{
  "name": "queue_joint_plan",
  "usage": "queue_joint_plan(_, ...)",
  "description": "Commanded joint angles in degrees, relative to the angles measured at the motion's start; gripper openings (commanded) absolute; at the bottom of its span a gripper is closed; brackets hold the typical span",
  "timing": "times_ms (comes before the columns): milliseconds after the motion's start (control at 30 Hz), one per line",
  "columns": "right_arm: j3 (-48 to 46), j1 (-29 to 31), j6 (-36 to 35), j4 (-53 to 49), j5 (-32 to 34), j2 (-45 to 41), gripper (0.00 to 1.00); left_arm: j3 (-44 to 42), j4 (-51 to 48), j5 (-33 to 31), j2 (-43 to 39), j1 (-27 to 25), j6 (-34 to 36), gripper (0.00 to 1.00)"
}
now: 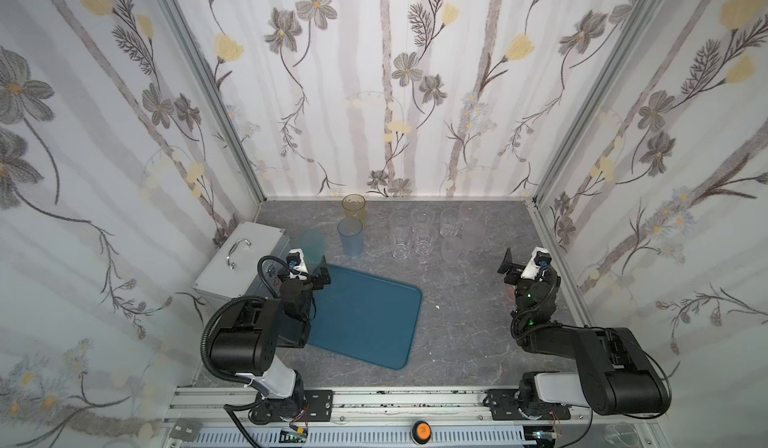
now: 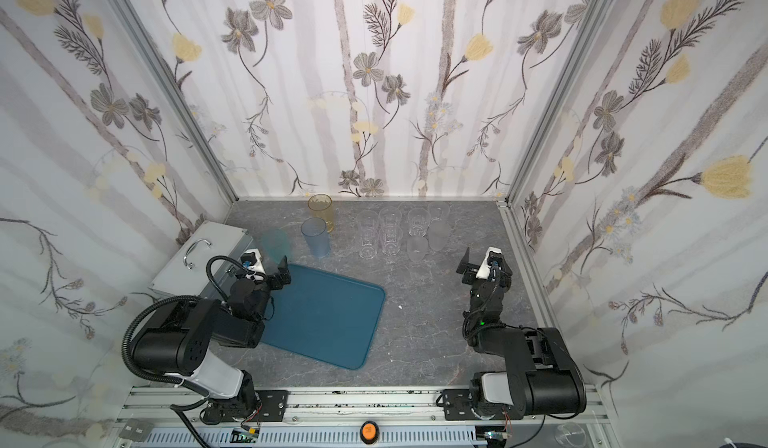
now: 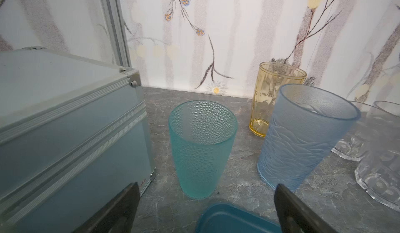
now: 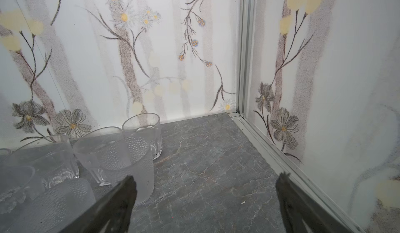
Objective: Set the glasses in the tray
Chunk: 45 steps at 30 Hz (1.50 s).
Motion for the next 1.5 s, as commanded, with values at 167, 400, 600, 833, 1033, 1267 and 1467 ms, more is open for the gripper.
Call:
queue_joint_plan(167,0.2,-0.1,0.0,1.5,0.0,0.2,1.0,0.6,0.8,-0.6,0.0,0.4,-1.0,1.0)
queue_joint_plan(400,0.1,-0.1,-0.1,1.4,0.0,0.2,1.0,0.4,0.8,-3.4,-0.2,1.8,-4.1,1.0)
queue_joint_plan(600,0.2,-0.1,-0.1,1.4,0.0,0.2,1.0,0.3,0.8,-3.4,-0.2,1.8,-4.1,1.0)
queue_joint_plan(833,0.2,-0.1,0.0,1.4,0.0,0.2,1.0,0.2,0.9,-1.7,-0.4,2.6,-4.6,1.0)
queue_joint_plan(1033,0.1,-0.1,-0.1,1.6,0.0,0.1,1.0,0.2,0.9,-1.7,-0.3,2.6,-4.6,1.0)
queue_joint_plan(1267,0.0,-0.6,0.6,1.6,-0.4,0.0,1.0,0.4,0.8,-2.0,-0.3,2.6,-4.7,1.0)
queue_joint_plan(1467,0.0,0.4,-0.3,0.4,1.0,-1.9,1.0,-0.1,0.9,-2.4,-1.3,2.4,-4.5,1.0)
